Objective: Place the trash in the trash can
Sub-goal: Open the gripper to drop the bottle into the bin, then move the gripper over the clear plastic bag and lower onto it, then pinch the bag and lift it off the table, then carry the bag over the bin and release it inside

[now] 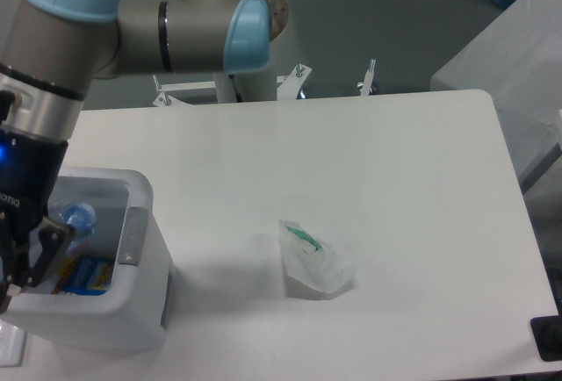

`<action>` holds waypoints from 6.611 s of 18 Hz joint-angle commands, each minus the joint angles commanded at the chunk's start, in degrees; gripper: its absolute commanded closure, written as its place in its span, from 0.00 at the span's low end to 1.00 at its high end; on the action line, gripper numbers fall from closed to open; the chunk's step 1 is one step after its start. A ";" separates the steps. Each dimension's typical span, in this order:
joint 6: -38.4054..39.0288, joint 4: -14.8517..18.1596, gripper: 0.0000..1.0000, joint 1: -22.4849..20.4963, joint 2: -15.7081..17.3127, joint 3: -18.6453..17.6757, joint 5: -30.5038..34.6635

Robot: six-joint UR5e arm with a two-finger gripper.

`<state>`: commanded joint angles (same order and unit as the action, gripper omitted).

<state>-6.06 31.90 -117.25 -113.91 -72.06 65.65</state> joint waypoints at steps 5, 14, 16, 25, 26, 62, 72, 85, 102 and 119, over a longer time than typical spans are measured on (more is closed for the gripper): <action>0.17 0.00 0.15 -0.17 0.70 -1.76 0.00; 3.42 0.44 0.00 -9.65 6.15 -9.23 0.18; 4.31 0.53 0.00 -14.66 6.42 -10.72 0.18; 0.01 0.53 0.00 -25.66 4.84 -20.73 0.44; -0.35 0.61 0.00 -25.93 4.83 -21.97 0.61; -7.12 4.57 0.57 -24.08 -2.20 -34.46 18.81; -7.12 4.22 0.91 -24.17 -1.15 -33.49 18.19; 3.67 4.48 0.93 -26.98 8.35 -18.75 -2.10; 0.10 4.66 0.89 -8.63 16.17 -14.68 -6.33; -13.10 4.66 0.29 -3.87 12.22 -20.31 -4.92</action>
<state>-19.16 36.56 -121.11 -101.69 -92.37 60.73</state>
